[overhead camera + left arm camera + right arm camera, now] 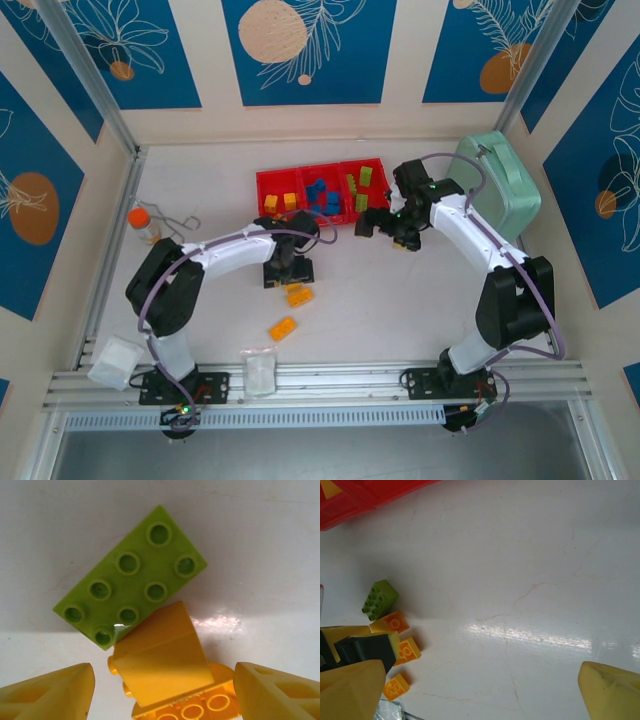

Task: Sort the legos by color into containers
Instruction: Pick up the lego from the center of the table.

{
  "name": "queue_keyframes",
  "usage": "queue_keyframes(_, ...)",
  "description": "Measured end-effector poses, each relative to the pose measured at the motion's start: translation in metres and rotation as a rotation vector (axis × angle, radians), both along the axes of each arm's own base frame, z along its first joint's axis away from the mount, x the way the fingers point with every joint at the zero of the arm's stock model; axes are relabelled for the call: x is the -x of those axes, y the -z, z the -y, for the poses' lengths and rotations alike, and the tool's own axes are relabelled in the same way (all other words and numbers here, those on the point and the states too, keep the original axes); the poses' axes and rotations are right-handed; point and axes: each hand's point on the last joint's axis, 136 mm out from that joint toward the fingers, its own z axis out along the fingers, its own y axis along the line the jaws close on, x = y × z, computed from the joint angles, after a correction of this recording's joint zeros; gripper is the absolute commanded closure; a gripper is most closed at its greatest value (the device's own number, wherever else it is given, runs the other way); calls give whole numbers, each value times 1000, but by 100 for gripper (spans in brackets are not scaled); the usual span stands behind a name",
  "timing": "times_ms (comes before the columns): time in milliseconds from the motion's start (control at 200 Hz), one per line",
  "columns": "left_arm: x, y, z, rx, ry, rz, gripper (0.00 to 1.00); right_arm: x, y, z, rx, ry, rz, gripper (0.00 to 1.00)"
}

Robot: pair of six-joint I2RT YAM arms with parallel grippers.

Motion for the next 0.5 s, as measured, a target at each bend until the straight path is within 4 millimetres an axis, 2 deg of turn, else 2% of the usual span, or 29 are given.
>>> queue_keyframes(170,0,8,-4,-32,-31,-11,35,2,8,8,12,-7,-10,1)
queue_keyframes(415,1,18,-4,-45,-43,-28,57,1,10,14,15,-5,-8,0)
queue_keyframes(500,1,17,-4,-46,-36,-28,59,1,10,14,15,-5,-8,1)
